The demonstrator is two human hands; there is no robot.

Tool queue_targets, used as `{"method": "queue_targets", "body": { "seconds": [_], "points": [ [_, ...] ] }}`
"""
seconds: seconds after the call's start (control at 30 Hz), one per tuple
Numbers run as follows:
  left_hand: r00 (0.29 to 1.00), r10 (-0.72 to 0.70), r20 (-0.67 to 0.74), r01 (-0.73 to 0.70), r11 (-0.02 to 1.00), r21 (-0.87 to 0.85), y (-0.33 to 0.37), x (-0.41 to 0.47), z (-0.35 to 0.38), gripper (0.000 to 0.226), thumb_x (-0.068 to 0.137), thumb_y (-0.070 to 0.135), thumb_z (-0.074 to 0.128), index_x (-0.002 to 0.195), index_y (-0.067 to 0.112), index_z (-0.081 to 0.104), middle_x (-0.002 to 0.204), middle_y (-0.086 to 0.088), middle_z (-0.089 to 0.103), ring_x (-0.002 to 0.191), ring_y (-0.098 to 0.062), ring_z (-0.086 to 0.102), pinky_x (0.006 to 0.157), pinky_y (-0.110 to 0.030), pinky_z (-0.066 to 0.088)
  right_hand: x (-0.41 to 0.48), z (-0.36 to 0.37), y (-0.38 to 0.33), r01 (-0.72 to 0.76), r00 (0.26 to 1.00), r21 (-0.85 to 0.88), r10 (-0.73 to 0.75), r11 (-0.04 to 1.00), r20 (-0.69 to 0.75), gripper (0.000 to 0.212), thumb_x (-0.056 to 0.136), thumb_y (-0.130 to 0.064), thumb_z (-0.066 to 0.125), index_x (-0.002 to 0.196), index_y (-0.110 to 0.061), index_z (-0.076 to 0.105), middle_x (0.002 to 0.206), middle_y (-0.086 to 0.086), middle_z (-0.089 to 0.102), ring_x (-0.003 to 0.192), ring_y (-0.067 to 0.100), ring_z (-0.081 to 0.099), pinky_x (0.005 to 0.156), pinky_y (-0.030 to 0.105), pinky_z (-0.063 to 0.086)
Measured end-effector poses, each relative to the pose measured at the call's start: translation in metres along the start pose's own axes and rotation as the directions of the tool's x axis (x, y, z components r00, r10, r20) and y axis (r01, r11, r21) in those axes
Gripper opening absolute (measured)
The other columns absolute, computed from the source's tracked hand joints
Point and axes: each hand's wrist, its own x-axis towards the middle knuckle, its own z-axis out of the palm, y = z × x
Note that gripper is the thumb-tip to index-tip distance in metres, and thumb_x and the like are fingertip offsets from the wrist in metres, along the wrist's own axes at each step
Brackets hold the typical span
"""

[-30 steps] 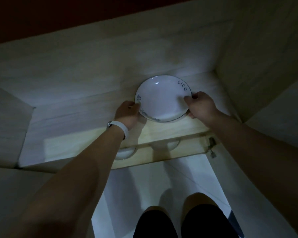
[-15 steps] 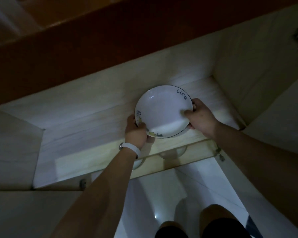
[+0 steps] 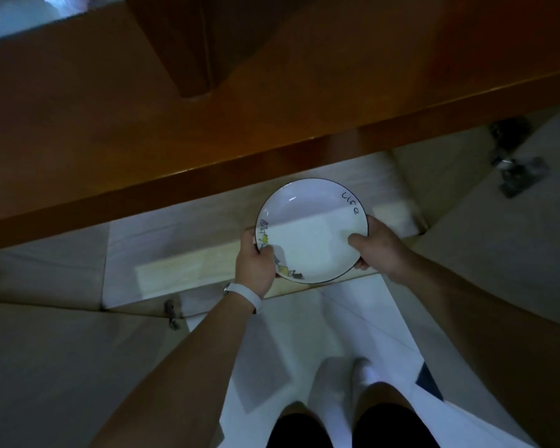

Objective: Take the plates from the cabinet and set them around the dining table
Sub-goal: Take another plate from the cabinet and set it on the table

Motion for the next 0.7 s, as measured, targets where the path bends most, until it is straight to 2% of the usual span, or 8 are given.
{"method": "queue_targets", "body": {
  "seconds": [0.07, 0.13, 0.23, 0.3, 0.4, 0.5, 0.53, 0.7],
  "points": [
    [1.0, -0.01, 0.009, 0.011, 0.999, -0.035, 0.004, -0.015, -0.006, 0.028, 0.09, -0.002, 0.044, 0.103, 0.022, 0.049, 0.081, 0.001, 0.063, 0.072, -0.022, 0.06, 0.061, -0.034, 0.049, -0.018, 0.004, -0.001, -0.02, 1.0, 0.05, 0.021, 0.999, -0.016, 0.035, 0.088, -0.008, 0.045, 0.116, -0.023, 0.058, 0.097, 0.0, 0.068, 0.074, 0.019, 0.068, 0.055, 0.033, 0.059],
    [0.999, -0.038, 0.03, 0.04, 0.995, -0.094, 0.009, -0.03, -0.014, 0.031, 0.089, -0.004, 0.044, 0.104, 0.023, 0.051, 0.084, 0.0, 0.065, 0.074, -0.023, 0.062, 0.06, -0.036, 0.051, -0.039, 0.009, -0.005, -0.031, 0.998, 0.108, 0.036, 0.994, -0.046, 0.037, 0.088, -0.006, 0.045, 0.117, -0.025, 0.059, 0.104, -0.002, 0.068, 0.087, 0.018, 0.066, 0.054, 0.031, 0.058],
    [0.99, -0.102, 0.095, 0.12, 0.969, -0.217, 0.016, -0.057, -0.028, 0.038, 0.09, -0.007, 0.042, 0.103, 0.026, 0.056, 0.095, -0.002, 0.068, 0.081, -0.023, 0.066, 0.054, -0.031, 0.054, -0.072, 0.013, -0.011, -0.016, 0.998, 0.171, 0.026, 0.985, -0.054, 0.038, 0.087, 0.0, 0.044, 0.112, -0.023, 0.062, 0.103, 0.001, 0.07, 0.091, 0.02, 0.067, 0.057, 0.031, 0.056],
    [0.983, -0.118, 0.139, 0.149, 0.961, -0.235, 0.022, -0.077, -0.038, 0.043, 0.089, -0.007, 0.041, 0.107, 0.028, 0.057, 0.1, 0.0, 0.069, 0.084, -0.02, 0.068, 0.054, -0.029, 0.054, -0.093, 0.017, -0.013, -0.027, 0.995, 0.141, 0.039, 0.99, -0.087, 0.035, 0.081, -0.01, 0.049, 0.109, -0.024, 0.064, 0.103, 0.003, 0.071, 0.093, 0.022, 0.067, 0.059, 0.032, 0.056],
    [0.972, -0.133, 0.196, 0.181, 0.951, -0.252, 0.033, -0.102, -0.053, 0.047, 0.089, -0.007, 0.04, 0.111, 0.03, 0.058, 0.101, 0.004, 0.07, 0.081, -0.014, 0.07, 0.056, -0.03, 0.055, -0.125, 0.023, -0.019, -0.045, 0.991, 0.141, 0.063, 0.989, -0.121, 0.042, 0.07, -0.021, 0.049, 0.109, -0.022, 0.064, 0.1, 0.003, 0.072, 0.093, 0.02, 0.068, 0.057, 0.022, 0.054],
    [0.958, -0.156, 0.24, 0.216, 0.944, -0.25, 0.046, -0.123, -0.069, 0.047, 0.089, -0.004, 0.044, 0.106, 0.036, 0.06, 0.101, 0.004, 0.071, 0.08, -0.017, 0.07, 0.057, -0.034, 0.056, -0.156, 0.03, -0.032, -0.019, 0.985, 0.157, 0.046, 0.987, -0.167, 0.03, 0.083, -0.006, 0.05, 0.104, -0.023, 0.062, 0.091, -0.003, 0.069, 0.081, 0.011, 0.064, 0.052, 0.012, 0.05],
    [0.955, -0.16, 0.25, 0.225, 0.94, -0.255, 0.051, -0.129, -0.075, 0.046, 0.089, -0.004, 0.046, 0.105, 0.037, 0.061, 0.1, 0.005, 0.071, 0.08, -0.017, 0.07, 0.057, -0.034, 0.056, -0.167, 0.032, -0.038, -0.018, 0.982, 0.169, 0.049, 0.986, -0.181, 0.032, 0.086, 0.0, 0.048, 0.104, -0.023, 0.061, 0.089, -0.006, 0.067, 0.078, 0.007, 0.062, 0.05, 0.01, 0.049],
    [0.946, -0.139, 0.293, 0.224, 0.934, -0.279, 0.078, -0.163, -0.106, 0.045, 0.089, -0.004, 0.047, 0.109, 0.033, 0.061, 0.105, 0.001, 0.071, 0.085, -0.022, 0.069, 0.056, -0.032, 0.055, -0.218, 0.041, -0.063, -0.034, 0.972, 0.188, 0.076, 0.982, -0.222, 0.042, 0.087, 0.002, 0.046, 0.116, -0.024, 0.059, 0.099, -0.007, 0.068, 0.089, 0.009, 0.064, 0.051, 0.011, 0.049]
  ]
}}
